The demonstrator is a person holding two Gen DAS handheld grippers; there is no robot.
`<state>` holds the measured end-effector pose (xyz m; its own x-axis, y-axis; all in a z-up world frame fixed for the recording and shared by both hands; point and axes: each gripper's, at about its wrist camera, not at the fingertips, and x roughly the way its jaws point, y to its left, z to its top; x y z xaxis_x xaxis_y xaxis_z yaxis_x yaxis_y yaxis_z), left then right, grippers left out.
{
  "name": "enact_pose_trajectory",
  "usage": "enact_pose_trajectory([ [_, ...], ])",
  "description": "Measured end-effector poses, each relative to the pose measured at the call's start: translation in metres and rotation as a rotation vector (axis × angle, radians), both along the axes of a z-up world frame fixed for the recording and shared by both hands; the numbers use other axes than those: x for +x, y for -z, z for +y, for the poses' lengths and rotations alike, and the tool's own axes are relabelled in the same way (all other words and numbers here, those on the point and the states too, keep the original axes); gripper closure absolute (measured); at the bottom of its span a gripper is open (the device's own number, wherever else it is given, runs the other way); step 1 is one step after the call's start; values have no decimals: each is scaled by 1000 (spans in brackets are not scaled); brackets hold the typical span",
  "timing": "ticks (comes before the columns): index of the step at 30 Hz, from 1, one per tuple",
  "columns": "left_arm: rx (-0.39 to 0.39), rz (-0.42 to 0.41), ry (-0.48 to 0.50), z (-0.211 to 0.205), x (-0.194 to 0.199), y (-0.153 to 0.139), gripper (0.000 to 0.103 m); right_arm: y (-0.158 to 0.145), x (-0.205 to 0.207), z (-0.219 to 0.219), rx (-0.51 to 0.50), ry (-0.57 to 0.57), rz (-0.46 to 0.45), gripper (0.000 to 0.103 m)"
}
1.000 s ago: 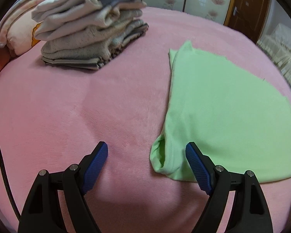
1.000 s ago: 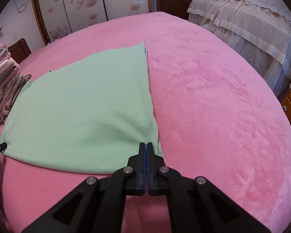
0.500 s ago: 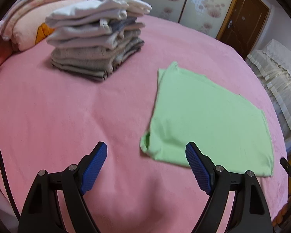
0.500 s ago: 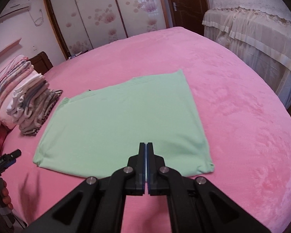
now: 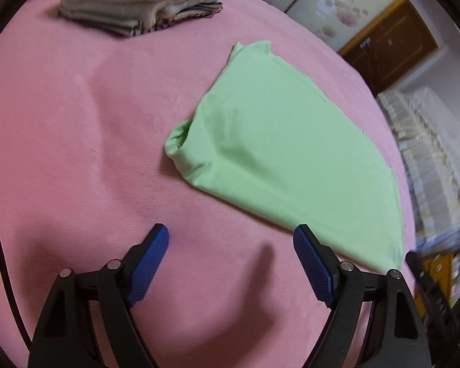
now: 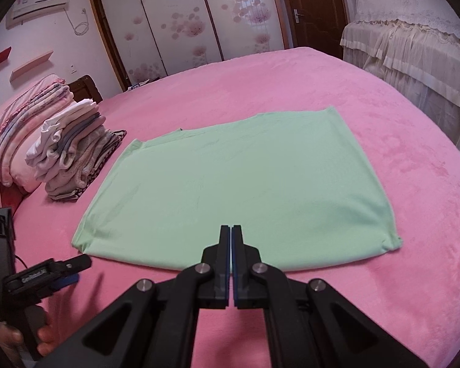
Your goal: Fold small clothes
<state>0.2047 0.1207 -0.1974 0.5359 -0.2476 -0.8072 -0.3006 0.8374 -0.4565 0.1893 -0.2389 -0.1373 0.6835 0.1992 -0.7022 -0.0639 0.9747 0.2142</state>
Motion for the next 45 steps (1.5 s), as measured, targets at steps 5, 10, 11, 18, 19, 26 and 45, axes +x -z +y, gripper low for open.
enact_pose_trajectory([
  [5, -100, -82, -54, 7, 6, 11, 18, 5, 0, 7, 14, -17, 2, 103],
  [10, -110, -152, -69, 2, 16, 21, 10, 9, 1, 15, 7, -24, -9, 103],
  [11, -100, -159, -69, 0, 18, 23, 8, 10, 1, 16, 3, -24, -12, 103],
  [18, -146, -244, -83, -7, 45, 20, 7, 14, 7, 21, -7, -25, -20, 103],
  [19, -163, -256, -91, -5, 50, 20, 7, 14, 7, 21, -7, -24, -20, 103],
  [26, -169, -266, -124, -1, 72, 18, 42, 21, 21, 23, -16, -21, -9, 103],
  [45, 23, -315, -70, -5, 75, -19, 95, 46, 136, 54, -30, -115, 105, 103],
])
